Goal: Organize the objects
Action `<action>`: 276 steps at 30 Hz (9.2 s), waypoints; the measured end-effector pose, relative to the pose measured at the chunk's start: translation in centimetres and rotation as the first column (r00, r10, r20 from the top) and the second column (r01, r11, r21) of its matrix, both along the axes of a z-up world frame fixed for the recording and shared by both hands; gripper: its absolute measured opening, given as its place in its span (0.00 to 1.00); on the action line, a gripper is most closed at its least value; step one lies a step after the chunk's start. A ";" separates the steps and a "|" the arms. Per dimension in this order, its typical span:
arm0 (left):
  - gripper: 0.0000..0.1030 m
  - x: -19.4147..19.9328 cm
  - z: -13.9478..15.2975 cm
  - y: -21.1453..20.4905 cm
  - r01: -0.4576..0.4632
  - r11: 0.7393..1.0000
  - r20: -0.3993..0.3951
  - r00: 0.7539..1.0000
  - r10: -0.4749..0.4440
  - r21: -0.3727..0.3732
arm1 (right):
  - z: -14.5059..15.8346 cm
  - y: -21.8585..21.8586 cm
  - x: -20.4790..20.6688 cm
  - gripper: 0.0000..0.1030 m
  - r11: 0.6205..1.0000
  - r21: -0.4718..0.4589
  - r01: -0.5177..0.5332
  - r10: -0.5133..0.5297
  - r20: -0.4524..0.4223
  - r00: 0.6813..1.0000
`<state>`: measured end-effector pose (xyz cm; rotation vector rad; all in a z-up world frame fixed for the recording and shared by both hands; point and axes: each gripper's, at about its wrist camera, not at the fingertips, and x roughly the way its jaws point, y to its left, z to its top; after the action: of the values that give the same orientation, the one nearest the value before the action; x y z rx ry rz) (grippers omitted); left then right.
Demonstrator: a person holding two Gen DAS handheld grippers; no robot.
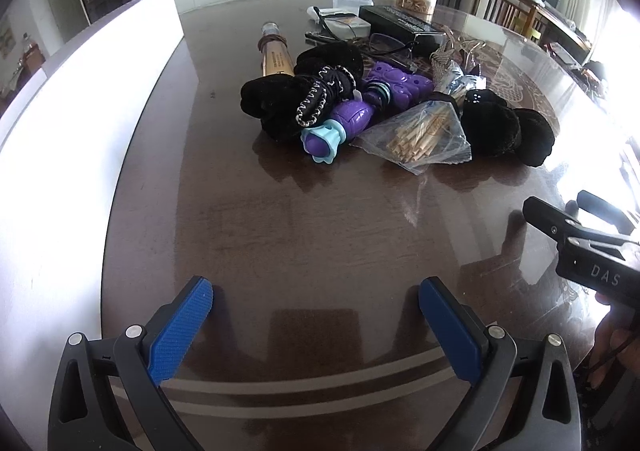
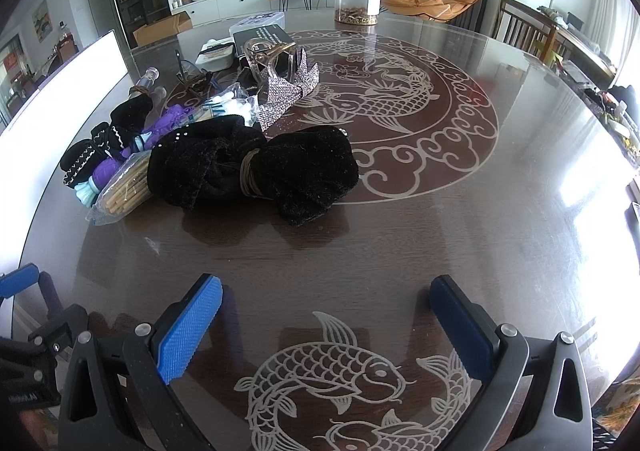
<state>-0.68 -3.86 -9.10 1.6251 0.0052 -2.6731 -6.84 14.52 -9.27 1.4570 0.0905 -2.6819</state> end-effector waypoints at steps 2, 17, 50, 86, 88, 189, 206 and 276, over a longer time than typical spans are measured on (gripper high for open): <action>1.00 -0.2 0.0 -0.2 0.000 1.000 0.015 1.000 0.000 0.000 | 0.0 0.0 0.0 1.00 1.000 0.000 0.000 0.000 0.000 1.000; 1.00 -1.5 2.2 -1.1 -0.007 1.000 0.016 1.000 0.007 0.016 | 0.0 0.0 0.0 1.00 1.000 0.000 0.000 0.000 -0.001 1.000; 0.83 -11.5 1.7 -1.2 0.053 0.997 -0.001 0.999 -0.053 0.052 | 0.0 0.0 0.0 1.00 1.000 -0.001 -0.001 0.001 -0.002 1.000; 0.64 -3.1 3.0 -2.0 0.027 0.993 0.034 0.999 -0.031 0.117 | 0.0 0.0 0.0 1.00 1.000 -0.001 -0.001 0.001 -0.002 1.000; 0.64 -3.2 3.2 -2.0 0.032 0.993 0.029 0.999 -0.036 0.114 | 0.0 0.0 0.0 1.00 1.000 -0.001 -0.001 0.001 -0.002 1.000; 1.00 -3.6 0.2 -2.8 0.001 1.000 -0.002 1.000 -0.001 -0.005 | 0.1 -0.1 0.1 1.00 1.000 -0.002 -0.004 0.004 -0.002 1.000; 1.00 -3.7 0.1 -2.8 0.005 1.000 0.006 1.000 -0.005 -0.004 | 0.1 -0.1 0.0 1.00 1.000 -0.003 -0.005 0.005 -0.002 1.000; 0.28 2.8 12.2 -7.9 0.079 0.957 -0.204 0.979 -0.021 0.280 | 6.8 -3.4 -0.5 0.30 0.930 -0.185 -0.318 0.347 0.153 0.925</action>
<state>2.13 -11.72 3.11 1.4238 0.3759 -2.9791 -7.31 11.13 -2.44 1.4793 0.1021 -2.2230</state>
